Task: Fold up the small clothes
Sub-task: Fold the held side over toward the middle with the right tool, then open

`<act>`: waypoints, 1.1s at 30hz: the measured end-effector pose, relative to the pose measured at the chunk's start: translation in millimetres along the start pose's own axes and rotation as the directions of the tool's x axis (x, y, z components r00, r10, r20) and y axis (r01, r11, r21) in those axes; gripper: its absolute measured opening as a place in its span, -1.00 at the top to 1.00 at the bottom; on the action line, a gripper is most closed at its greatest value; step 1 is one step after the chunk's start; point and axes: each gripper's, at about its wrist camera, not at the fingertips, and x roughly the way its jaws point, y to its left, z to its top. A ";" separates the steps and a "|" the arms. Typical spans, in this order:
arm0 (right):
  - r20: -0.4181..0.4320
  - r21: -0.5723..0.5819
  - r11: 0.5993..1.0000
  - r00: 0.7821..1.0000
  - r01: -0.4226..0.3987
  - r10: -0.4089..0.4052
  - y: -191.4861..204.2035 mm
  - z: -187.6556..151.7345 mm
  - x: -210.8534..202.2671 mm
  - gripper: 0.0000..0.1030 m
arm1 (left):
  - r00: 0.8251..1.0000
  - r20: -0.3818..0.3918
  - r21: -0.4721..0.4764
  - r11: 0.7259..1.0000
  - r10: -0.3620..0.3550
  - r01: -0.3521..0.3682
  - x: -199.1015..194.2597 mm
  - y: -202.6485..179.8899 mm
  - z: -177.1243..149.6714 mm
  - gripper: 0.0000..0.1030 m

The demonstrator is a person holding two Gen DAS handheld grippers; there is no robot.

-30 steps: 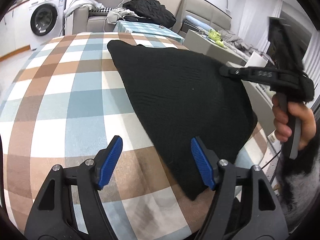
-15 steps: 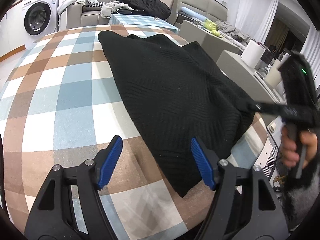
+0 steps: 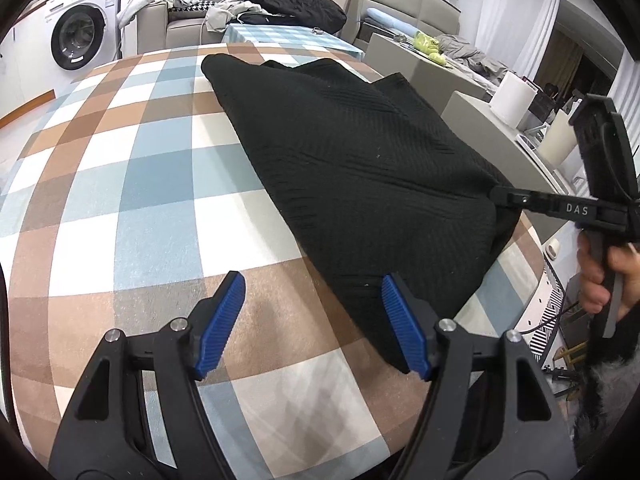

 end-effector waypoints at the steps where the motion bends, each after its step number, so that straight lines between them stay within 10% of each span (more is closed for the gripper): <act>1: 0.006 0.007 1.000 1.000 -0.019 0.019 -0.8 -1.5 0.4 0.82 | 1.000 0.003 0.000 1.000 -0.004 0.004 -1.5 -0.4 0.5 -0.33; 12: 0.056 0.011 0.995 0.993 -0.100 0.100 -5.9 -29.4 -18.2 0.19 | 0.994 -0.010 0.087 0.990 -0.111 0.112 7.4 -37.4 5.6 -0.33; 15: 0.044 -0.028 0.995 0.995 -0.092 0.093 -1.4 -27.1 -9.3 0.24 | 0.996 -0.030 0.120 0.989 -0.087 0.090 13.0 -42.5 1.1 -0.34; 19: 0.014 -0.145 0.989 1.000 0.007 -0.005 12.6 -20.0 2.3 0.83 | 0.995 -0.048 0.118 0.989 -0.086 0.091 16.0 -38.6 0.7 -0.34; 25: 0.042 -0.054 0.983 0.983 -0.175 0.177 -3.4 -7.1 -27.5 0.86 | 0.994 -0.071 0.097 0.992 -0.079 0.085 19.1 -29.6 -2.5 -0.34; 29: -0.078 0.037 0.996 0.994 -0.079 0.081 -24.9 -13.1 3.3 0.86 | 0.995 -0.066 0.086 0.993 -0.075 0.080 16.8 -24.4 -2.5 -0.34; 33: -0.018 -0.024 0.996 0.996 -0.090 0.090 -12.8 -11.2 -6.8 0.72 | 0.996 -0.056 0.058 0.995 -0.075 0.078 13.4 -16.4 -1.1 -0.33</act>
